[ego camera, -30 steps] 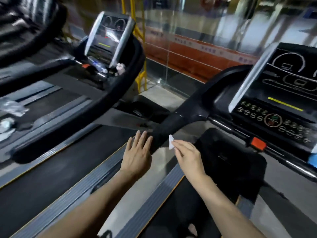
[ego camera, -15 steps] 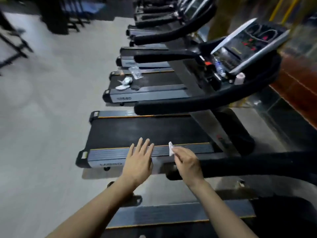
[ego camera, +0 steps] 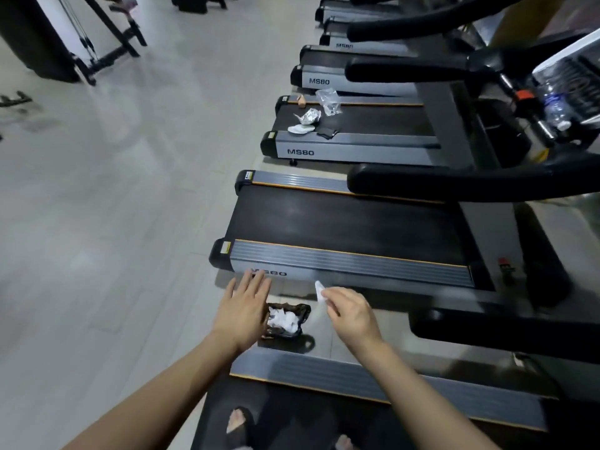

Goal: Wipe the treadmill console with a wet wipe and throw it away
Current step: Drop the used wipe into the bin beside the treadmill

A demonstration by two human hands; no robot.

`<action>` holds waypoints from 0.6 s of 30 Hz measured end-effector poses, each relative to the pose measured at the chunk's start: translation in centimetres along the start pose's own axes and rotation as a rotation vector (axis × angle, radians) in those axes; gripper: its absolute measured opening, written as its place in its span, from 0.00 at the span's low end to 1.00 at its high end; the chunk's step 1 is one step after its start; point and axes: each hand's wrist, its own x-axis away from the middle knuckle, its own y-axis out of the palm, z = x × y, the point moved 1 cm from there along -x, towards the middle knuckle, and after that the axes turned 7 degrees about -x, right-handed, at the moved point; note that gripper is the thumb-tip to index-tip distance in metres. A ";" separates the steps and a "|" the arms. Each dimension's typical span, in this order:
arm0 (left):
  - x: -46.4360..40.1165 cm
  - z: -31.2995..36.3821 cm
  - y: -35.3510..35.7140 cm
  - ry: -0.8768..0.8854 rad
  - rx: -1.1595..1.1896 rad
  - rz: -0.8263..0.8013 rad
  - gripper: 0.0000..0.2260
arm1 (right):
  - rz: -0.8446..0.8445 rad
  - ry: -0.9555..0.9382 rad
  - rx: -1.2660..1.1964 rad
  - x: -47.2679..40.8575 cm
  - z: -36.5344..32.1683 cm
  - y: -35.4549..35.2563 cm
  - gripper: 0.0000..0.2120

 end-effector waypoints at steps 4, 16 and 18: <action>-0.8 -4.3 4.2 0.032 -0.005 -0.085 0.28 | -0.078 0.092 0.008 -0.1 -1.0 6.5 0.14; -5.5 -6.7 27.5 0.039 0.127 -0.220 0.29 | -0.369 0.488 -0.037 1.8 9.8 28.3 0.13; -7.4 -6.3 32.8 0.019 0.145 -0.231 0.29 | -0.409 0.524 -0.025 2.6 13.5 32.2 0.13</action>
